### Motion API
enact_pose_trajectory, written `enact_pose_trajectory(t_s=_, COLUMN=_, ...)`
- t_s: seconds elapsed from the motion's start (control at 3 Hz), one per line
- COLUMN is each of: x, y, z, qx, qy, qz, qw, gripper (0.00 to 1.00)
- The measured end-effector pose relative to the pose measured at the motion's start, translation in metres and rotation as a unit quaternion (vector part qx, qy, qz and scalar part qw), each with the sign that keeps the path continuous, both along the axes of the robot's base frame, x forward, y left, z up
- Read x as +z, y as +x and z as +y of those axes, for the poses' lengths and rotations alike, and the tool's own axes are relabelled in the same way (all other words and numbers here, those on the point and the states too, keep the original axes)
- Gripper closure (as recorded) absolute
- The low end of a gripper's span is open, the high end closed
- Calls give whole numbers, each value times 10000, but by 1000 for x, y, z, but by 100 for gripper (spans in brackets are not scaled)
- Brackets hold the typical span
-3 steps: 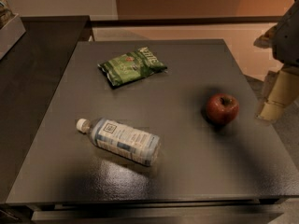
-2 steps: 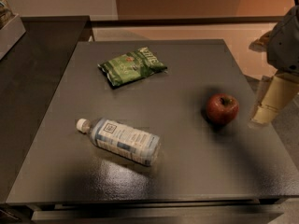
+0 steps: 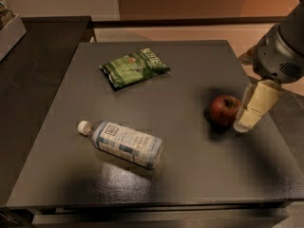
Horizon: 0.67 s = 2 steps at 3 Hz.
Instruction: Move apple near green jalapeno chip bag
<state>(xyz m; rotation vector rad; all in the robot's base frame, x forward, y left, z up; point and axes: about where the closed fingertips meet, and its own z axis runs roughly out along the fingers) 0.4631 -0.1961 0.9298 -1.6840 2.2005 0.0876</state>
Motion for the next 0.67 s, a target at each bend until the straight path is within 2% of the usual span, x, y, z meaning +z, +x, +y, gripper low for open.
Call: enact_pose_trajectory(t_s=0.67, x=-37, y=15, z=7, qx=-75, qy=211, qz=256, qw=9994, gripper=0)
